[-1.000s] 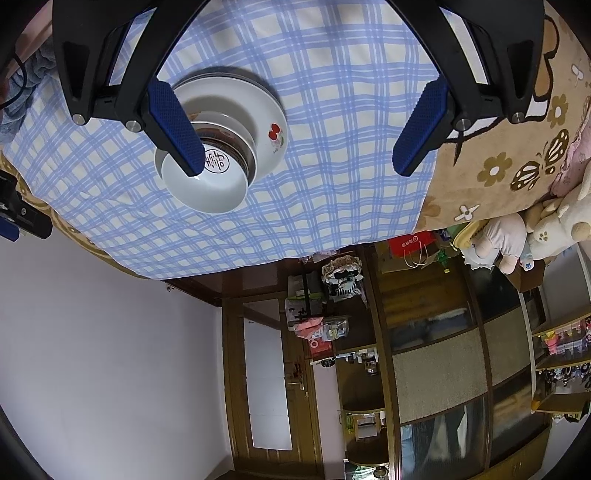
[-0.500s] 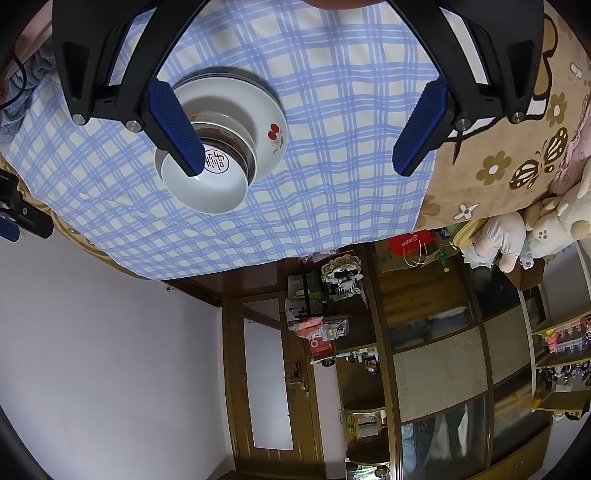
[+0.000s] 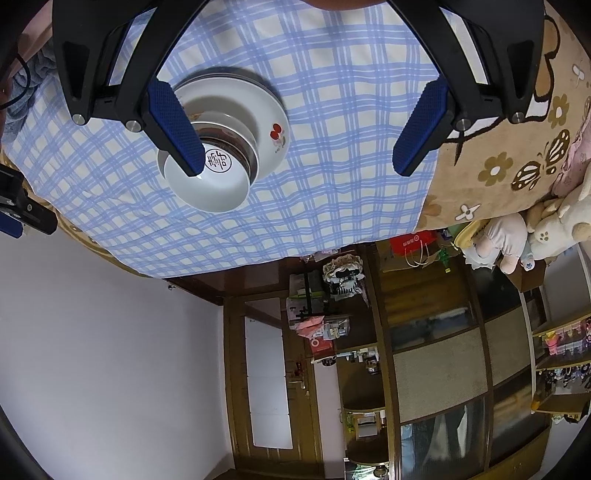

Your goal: Organize plates and bowls

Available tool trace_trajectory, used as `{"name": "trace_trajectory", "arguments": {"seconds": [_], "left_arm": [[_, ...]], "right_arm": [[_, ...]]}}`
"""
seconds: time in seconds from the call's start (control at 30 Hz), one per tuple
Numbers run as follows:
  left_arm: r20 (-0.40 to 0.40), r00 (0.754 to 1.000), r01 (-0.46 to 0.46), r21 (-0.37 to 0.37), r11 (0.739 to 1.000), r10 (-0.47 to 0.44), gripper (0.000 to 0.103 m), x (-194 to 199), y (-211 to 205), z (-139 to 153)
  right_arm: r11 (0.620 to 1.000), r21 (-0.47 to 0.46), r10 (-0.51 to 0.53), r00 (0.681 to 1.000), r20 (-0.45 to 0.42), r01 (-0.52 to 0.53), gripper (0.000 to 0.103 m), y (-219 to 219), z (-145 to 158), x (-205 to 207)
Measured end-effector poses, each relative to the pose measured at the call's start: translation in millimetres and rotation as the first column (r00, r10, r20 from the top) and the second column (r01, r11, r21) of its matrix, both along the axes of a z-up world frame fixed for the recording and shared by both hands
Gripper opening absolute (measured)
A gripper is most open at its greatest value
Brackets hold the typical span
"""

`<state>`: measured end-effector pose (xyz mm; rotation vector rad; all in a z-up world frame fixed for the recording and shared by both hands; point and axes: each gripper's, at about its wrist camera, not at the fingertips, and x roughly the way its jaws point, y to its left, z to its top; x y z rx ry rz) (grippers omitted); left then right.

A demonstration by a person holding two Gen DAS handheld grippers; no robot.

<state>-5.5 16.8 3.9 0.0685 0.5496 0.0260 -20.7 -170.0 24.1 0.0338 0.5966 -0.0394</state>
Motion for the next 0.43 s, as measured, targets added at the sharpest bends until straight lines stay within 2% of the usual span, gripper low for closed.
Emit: {"name": "trace_trajectory", "arguments": {"seconds": [0.43], "left_arm": [[0.004,1.000,-0.001,-0.006,1.000,0.001,0.100,-0.6,2.3,0.8]], "right_arm": [[1.000,0.000,-0.004,1.000,0.004,0.004,0.103,-2.3,-0.1,-0.9]]}}
